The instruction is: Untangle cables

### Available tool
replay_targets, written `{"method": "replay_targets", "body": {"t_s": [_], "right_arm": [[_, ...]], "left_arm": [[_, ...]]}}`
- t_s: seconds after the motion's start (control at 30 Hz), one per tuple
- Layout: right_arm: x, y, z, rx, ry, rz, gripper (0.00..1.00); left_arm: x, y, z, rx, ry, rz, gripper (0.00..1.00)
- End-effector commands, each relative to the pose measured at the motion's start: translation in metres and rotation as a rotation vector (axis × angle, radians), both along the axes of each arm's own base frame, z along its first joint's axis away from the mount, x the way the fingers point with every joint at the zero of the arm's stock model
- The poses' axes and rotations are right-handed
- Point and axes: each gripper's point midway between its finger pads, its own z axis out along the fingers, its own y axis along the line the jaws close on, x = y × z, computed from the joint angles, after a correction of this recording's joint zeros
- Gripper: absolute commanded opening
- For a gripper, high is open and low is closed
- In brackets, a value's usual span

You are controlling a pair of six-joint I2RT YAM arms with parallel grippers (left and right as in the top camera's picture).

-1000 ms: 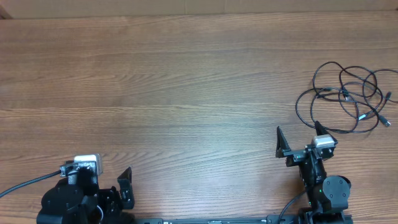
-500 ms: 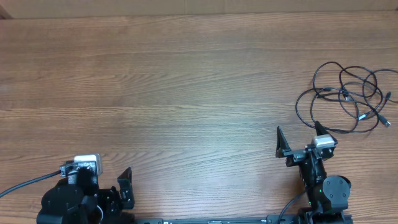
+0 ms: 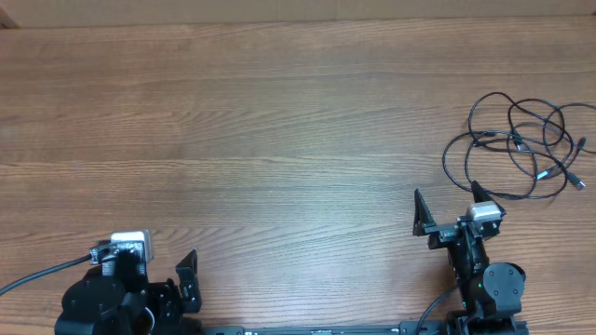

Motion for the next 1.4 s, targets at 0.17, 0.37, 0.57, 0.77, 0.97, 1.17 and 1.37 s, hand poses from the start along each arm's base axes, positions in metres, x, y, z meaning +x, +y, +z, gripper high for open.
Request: {"method": "replay_targets", "body": {"t_s": [0.17, 0.37, 0.57, 0.77, 0.97, 1.17, 1.37], "right_arm": [[0.0, 0.003, -0.002, 0.007, -0.002, 0.014, 1.0], [0.0, 0.003, -0.002, 0.007, -0.002, 0.014, 1.0], [0.0, 0.003, -0.002, 0.007, -0.002, 0.014, 1.0], [0.0, 0.003, -0.002, 0.007, -0.002, 0.014, 1.0], [0.0, 0.003, -0.002, 0.007, -0.002, 0.014, 1.0], [0.0, 0.003, -0.002, 0.007, -0.002, 0.014, 1.0], [0.0, 0.003, -0.002, 0.007, -0.002, 0.014, 1.0]], "left_arm": [[0.021, 0.006, 0.018, 0.019, -0.168, 0.033, 1.0], [0.045, 0.007, 0.002, 0.075, -0.318, 0.008, 0.99], [0.074, 0.006, -0.031, 0.059, -0.464, 0.023, 1.0], [0.094, 0.003, -0.039, 0.04, -0.658, 0.016, 0.99], [0.107, 0.004, -0.036, 0.053, -0.787, 0.023, 1.0], [0.115, 0.004, -0.048, 0.098, -0.87, 0.013, 1.0], [0.119, 0.004, -0.087, 0.088, -0.727, 0.008, 0.99]]}}
